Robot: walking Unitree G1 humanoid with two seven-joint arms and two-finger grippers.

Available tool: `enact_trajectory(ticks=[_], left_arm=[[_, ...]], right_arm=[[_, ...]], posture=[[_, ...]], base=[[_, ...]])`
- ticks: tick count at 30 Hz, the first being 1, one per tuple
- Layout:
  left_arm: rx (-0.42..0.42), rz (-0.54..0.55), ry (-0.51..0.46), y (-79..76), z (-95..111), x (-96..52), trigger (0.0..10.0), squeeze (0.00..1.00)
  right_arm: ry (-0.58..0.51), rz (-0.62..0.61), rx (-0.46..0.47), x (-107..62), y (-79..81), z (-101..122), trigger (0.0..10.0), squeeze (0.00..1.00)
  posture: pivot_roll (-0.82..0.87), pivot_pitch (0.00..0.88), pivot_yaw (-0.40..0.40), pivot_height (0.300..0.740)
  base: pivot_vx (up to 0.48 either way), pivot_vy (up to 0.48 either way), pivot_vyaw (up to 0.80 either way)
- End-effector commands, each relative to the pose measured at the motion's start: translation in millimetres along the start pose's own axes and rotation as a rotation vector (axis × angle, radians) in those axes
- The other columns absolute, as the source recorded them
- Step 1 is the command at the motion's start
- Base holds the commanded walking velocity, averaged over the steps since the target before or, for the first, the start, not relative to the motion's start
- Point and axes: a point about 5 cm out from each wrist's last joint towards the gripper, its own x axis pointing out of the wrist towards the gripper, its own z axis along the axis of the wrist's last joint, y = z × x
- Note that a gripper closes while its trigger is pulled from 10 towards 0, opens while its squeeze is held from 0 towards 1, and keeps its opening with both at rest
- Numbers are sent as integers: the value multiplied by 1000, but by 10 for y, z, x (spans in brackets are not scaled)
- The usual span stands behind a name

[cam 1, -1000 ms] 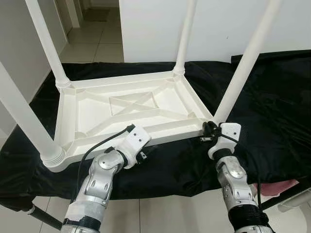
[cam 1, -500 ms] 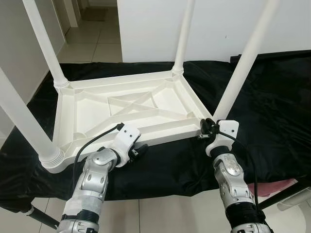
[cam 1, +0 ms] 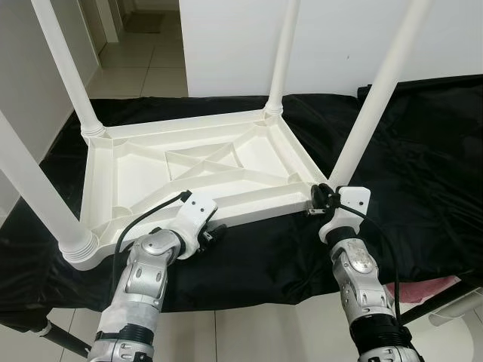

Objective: Building children table

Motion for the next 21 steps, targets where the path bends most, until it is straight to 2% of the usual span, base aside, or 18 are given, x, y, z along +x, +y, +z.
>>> enact_trajectory(ticks=[1,11,12,15,16,17,18,19,21], left_arm=[[-53,326,49,180,-145,-77,0,0],[-58,311,31,102,-111,-42,0,0],[-28,283,6,32,-58,-4,10000,0],[4,245,-41,-59,17,29,10000,0],[-22,201,-76,-123,50,37,10000,0],[-22,201,-76,-123,50,37,10000,0],[-80,154,-120,-182,87,29,10000,1000],[-122,122,-148,-216,110,20,10000,1000],[-131,106,-167,-240,133,11,10000,1000]], right_arm=[[-8,5,-4,17,9,20,10000,0],[-8,8,0,37,27,18,10000,0],[-9,7,1,42,33,17,10000,0],[-8,7,2,46,36,13,10000,0],[-7,7,2,49,39,12,10000,0],[-7,7,2,49,39,12,10000,0],[-8,6,3,50,42,12,10000,0],[-8,6,3,50,45,11,10000,0],[-9,5,3,50,46,12,10000,0]], posture=[[31,25,0,740],[39,22,2,740],[39,22,2,740],[39,22,2,740],[42,20,3,740],[42,20,3,740],[40,20,6,740],[40,20,6,740],[43,20,7,740]], base=[[0,0,0],[0,0,0],[0,0,0],[0,0,0],[0,0,0],[0,0,0],[0,0,0],[0,0,0],[0,0,0]])
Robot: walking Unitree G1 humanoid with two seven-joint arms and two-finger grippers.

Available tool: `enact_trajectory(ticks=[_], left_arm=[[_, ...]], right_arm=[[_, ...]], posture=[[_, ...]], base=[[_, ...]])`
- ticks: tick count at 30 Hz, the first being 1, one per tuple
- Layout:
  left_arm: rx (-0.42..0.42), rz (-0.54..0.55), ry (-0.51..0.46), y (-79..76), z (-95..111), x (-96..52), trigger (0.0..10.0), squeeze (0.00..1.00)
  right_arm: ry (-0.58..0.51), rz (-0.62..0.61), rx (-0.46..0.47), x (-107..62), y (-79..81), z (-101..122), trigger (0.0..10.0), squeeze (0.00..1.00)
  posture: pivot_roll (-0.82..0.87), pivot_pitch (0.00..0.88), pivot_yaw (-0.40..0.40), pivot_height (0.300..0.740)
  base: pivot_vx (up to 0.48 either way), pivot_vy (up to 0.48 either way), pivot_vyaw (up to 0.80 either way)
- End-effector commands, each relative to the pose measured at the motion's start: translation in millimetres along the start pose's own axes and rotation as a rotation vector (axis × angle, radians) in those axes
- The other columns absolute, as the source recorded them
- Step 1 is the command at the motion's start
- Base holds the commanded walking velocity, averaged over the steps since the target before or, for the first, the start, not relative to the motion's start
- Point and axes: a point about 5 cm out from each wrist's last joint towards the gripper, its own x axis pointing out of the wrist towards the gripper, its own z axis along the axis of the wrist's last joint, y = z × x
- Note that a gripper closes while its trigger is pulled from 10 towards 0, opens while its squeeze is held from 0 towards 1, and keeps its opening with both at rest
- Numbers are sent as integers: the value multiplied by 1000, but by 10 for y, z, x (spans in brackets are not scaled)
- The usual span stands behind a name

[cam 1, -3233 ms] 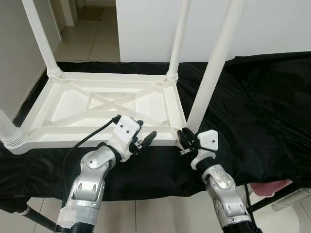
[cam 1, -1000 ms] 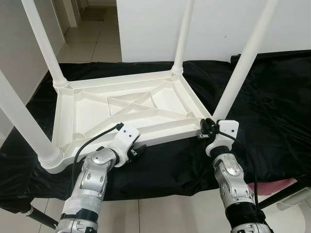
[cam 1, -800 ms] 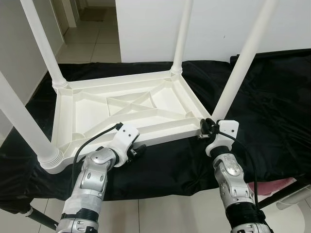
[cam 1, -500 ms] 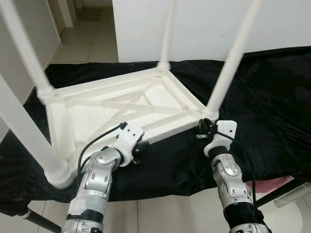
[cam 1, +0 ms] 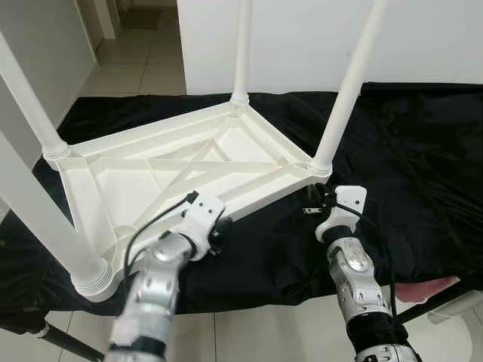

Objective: Building children table

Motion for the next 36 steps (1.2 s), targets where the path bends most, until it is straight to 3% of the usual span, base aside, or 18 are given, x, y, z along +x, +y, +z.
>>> enact_trajectory(ticks=[1,4,5,6,7,13,17,27,36], left_arm=[[-26,22,-24,-5,29,-19,10000,1000],[-4,3,-60,-43,78,-28,10000,1000],[36,-13,-141,-95,196,-63,10000,125],[36,-13,-141,-95,196,-63,10000,125],[43,-14,-173,-102,242,-86,10000,0],[43,-9,-178,-59,255,-131,10000,0],[61,-14,-137,69,139,-315,10000,0],[89,-63,-34,154,-125,-594,10000,0],[91,-10,60,280,-243,-641,10000,0]], right_arm=[[-5,1,-2,11,16,3,10000,0],[-4,0,-1,11,16,1,10000,0],[-2,1,0,11,25,-7,10000,0],[-2,1,0,11,25,-7,10000,0],[-1,2,1,11,31,-9,10000,0],[-1,5,2,15,40,-10,10000,0],[2,11,4,22,49,-17,10000,0],[3,22,-1,37,60,-12,10000,0],[5,31,-4,59,66,-9,10000,0]], posture=[[43,20,7,740],[43,20,7,740],[45,22,6,740],[45,22,6,740],[48,23,5,740],[49,23,5,740],[53,25,2,740],[59,28,-11,740],[60,28,-18,740]], base=[[0,0,0],[0,0,0],[0,0,0],[0,0,0],[0,0,0],[0,0,0],[0,0,0],[0,0,0],[0,0,0]])
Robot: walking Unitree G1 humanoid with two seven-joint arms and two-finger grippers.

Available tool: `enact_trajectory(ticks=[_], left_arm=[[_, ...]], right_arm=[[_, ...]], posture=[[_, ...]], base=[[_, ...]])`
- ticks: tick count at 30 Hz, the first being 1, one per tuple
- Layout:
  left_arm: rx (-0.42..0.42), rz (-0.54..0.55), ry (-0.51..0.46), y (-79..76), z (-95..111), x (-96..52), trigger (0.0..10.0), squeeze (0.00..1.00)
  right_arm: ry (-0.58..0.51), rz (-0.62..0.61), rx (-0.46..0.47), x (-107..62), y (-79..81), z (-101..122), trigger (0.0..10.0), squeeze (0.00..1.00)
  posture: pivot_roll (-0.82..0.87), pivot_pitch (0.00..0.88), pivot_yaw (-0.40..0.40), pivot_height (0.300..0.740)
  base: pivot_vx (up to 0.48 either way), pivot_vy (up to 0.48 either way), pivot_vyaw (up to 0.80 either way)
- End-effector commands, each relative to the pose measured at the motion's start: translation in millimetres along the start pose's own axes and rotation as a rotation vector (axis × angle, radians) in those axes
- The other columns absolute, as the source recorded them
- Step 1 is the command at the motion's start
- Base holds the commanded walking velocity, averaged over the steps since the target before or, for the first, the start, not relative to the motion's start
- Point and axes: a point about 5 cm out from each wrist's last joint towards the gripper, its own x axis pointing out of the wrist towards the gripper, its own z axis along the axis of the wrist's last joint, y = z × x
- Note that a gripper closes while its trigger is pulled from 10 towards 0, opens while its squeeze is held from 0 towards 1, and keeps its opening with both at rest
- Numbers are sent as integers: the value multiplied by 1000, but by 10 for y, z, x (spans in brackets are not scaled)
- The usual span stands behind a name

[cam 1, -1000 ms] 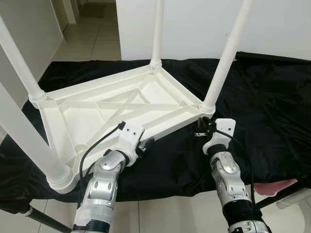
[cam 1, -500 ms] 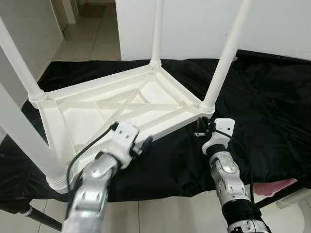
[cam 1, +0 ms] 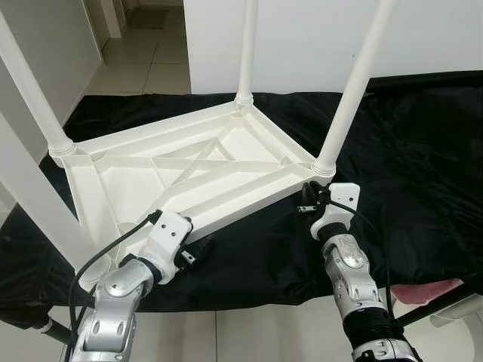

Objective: Building children table

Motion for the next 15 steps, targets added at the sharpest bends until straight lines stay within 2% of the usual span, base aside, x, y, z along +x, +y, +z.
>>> enact_trajectory(ticks=[1,5,6,7,8,9,10,11,12,15], left_arm=[[-18,29,34,13,-58,11,10000,0],[-23,34,56,27,-87,10,10000,0],[-20,36,63,37,-97,8,8824,0],[-13,36,73,43,-110,10,6863,0],[-13,36,73,43,-110,10,6863,0],[-11,42,82,52,-122,19,3098,0],[-11,42,82,52,-122,19,3098,0],[-2,44,86,60,-124,23,2196,0],[0,45,85,61,-124,33,0,0],[7,39,76,47,-98,77,0,0]], right_arm=[[-6,2,1,9,1,4,10000,0],[-6,5,-1,7,6,4,10000,0],[-5,6,-2,5,9,4,10000,0],[-5,6,-2,3,10,3,10000,0],[-5,6,-2,3,10,3,10000,0],[-5,7,-1,1,12,1,10000,0],[-5,7,-1,1,12,1,10000,0],[-5,7,-1,0,16,3,10000,0],[-1,7,0,-9,21,-10,10000,0],[2,9,1,-13,38,-26,10000,0]], posture=[[60,28,-18,740],[59,27,-19,740],[58,29,-17,740],[58,29,-17,740],[58,29,-17,740],[58,29,-17,740],[58,29,-17,740],[59,34,-15,740],[61,25,-15,740],[61,25,-15,740]], base=[[0,0,0],[0,0,0],[0,0,0],[0,0,0],[0,0,0],[0,0,0],[0,0,0],[0,0,0],[0,0,0],[0,0,0]])
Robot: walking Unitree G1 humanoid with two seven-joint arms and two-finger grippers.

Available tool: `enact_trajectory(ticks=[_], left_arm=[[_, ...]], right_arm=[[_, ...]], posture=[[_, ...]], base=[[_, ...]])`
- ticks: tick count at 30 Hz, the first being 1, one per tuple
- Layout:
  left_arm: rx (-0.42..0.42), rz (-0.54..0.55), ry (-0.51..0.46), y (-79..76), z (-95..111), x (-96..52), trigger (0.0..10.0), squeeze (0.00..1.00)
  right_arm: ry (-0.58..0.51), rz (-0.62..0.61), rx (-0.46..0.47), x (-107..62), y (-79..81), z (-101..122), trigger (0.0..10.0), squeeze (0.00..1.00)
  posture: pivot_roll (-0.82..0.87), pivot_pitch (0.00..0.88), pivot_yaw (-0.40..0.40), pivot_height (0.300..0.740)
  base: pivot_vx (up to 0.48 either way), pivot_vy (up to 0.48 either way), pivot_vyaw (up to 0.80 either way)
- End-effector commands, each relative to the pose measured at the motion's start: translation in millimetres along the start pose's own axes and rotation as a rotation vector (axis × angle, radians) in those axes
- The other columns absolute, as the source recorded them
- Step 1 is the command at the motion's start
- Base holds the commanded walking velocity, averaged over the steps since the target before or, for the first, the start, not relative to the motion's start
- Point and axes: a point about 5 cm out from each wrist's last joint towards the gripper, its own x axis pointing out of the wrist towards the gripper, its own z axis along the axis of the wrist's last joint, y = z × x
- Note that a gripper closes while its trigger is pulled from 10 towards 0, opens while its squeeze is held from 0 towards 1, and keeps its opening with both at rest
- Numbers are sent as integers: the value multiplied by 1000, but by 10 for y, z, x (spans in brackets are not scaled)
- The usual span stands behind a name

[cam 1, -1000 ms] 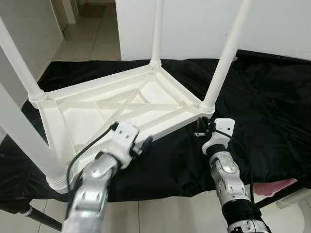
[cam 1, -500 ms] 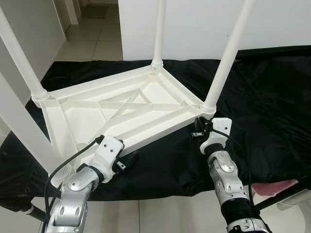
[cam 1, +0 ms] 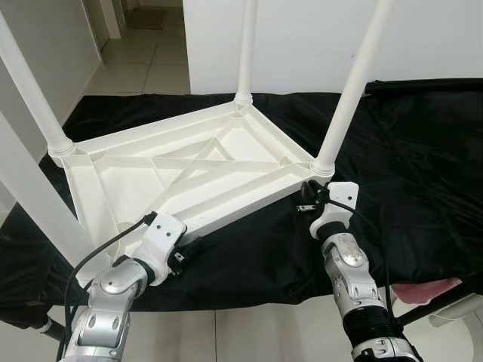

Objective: Building children table

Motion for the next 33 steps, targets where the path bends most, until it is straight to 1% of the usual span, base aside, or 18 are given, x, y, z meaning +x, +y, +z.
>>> enact_trajectory(ticks=[1,3,5,6,9,13,15,17,18,19,20,23,26,27,29,31,32,33], left_arm=[[-5,43,15,-16,-31,43,0,0],[7,13,-7,-64,29,107,0,0],[8,3,-11,-80,38,118,0,0],[17,-17,-12,-116,45,134,0,0],[21,-23,-12,-129,45,142,0,0],[34,-47,-16,-180,55,182,0,0],[38,-64,-26,-226,80,225,0,0],[52,-94,-65,-329,188,361,0,0],[52,-94,-65,-329,188,361,0,0],[50,-98,-87,-354,249,410,0,0],[50,-98,-87,-354,249,410,0,0],[43,-105,-123,-400,354,484,0,0],[40,-111,-127,-415,369,496,0,0],[51,-115,-126,-432,370,504,10000,0],[60,-118,-123,-442,367,507,10000,0],[62,-137,-140,-463,363,476,10000,0],[49,-143,-155,-468,369,452,10000,1000],[49,-143,-155,-468,369,452,10000,1000]], right_arm=[[2,3,3,-15,22,-26,10000,0],[-7,6,6,15,38,-2,10000,0],[-8,5,7,18,39,1,10000,0],[-7,5,5,14,39,-4,10000,0],[-6,5,5,11,38,-7,10000,0],[-4,4,4,7,36,-13,10000,0],[-4,4,4,7,34,-12,10000,0],[-4,-1,3,7,27,-9,10000,0],[-4,-1,3,7,27,-9,10000,0],[-4,-3,3,6,27,-9,10000,0],[-4,-3,3,6,27,-9,10000,0],[-4,-6,3,3,24,-11,10000,0],[-4,-7,4,0,26,-13,10000,0],[-3,-10,5,-4,27,-17,10000,0],[-3,-12,6,-7,28,-19,10000,0],[-2,-15,8,-14,31,-28,10000,0],[0,-16,9,-13,34,-34,10000,0],[0,-16,9,-13,34,-34,10000,0]], posture=[[61,25,-15,740],[58,26,-10,740],[58,26,-10,740],[55,22,-9,740],[55,22,-9,740],[51,21,-7,740],[48,22,-7,740],[49,23,-9,740],[49,23,-9,740],[49,23,-9,740],[49,23,-9,740],[40,27,-5,740],[37,28,-3,740],[35,28,1,740],[35,28,1,740],[37,25,6,740],[37,25,6,740],[37,25,6,740]], base=[[0,0,0],[0,0,0],[0,0,0],[0,0,0],[0,0,0],[0,0,0],[0,0,0],[0,0,0],[0,0,0],[0,0,0],[0,0,0],[0,0,0],[0,0,0],[0,0,0],[0,0,0],[0,0,0],[0,0,0],[0,0,0]])
